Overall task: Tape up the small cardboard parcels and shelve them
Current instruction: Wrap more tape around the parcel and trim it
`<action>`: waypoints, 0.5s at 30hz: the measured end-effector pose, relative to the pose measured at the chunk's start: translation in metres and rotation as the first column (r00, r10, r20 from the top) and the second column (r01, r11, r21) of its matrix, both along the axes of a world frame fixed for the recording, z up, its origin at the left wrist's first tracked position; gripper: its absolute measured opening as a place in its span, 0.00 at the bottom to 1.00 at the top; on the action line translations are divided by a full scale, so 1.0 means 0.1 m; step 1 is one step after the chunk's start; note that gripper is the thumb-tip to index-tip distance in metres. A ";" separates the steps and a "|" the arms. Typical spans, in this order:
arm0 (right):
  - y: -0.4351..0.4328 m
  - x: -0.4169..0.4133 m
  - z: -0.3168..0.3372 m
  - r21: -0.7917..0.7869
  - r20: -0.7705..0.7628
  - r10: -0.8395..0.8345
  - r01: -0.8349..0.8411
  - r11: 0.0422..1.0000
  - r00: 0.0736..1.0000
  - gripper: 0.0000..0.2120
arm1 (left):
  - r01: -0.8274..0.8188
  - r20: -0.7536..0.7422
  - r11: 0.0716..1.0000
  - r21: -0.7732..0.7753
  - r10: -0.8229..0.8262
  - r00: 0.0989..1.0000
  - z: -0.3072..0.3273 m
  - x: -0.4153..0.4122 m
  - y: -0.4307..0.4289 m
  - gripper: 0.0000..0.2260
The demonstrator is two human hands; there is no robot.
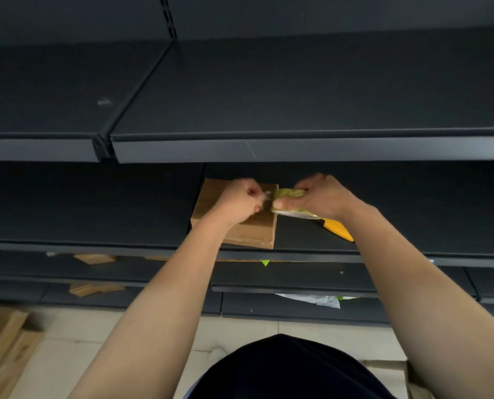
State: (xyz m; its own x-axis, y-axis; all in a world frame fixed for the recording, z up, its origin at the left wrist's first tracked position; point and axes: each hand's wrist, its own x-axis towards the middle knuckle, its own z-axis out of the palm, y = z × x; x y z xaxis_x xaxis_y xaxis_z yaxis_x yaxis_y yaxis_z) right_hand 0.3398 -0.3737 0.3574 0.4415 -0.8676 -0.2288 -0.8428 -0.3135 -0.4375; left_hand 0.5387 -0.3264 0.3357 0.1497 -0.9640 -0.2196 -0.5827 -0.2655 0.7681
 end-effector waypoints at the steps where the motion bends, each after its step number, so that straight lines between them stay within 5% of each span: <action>1: -0.04 -0.06 -0.02 -0.033 -0.095 0.011 -0.014 0.999 0.995 0.30 | -0.061 0.070 0.998 -0.006 0.061 0.996 0.02 0.18 -0.01 0.05; 5: -0.11 -0.23 -0.18 0.030 -0.140 -0.083 0.088 0.996 0.987 0.30 | -0.271 0.018 0.962 0.028 0.271 0.963 0.00 0.87 0.03 0.09; 15: -0.20 0.16 -0.31 0.149 -0.079 -0.060 0.072 0.986 0.995 0.31 | -0.364 0.037 0.916 0.171 0.363 0.931 -0.22 1.26 0.08 0.06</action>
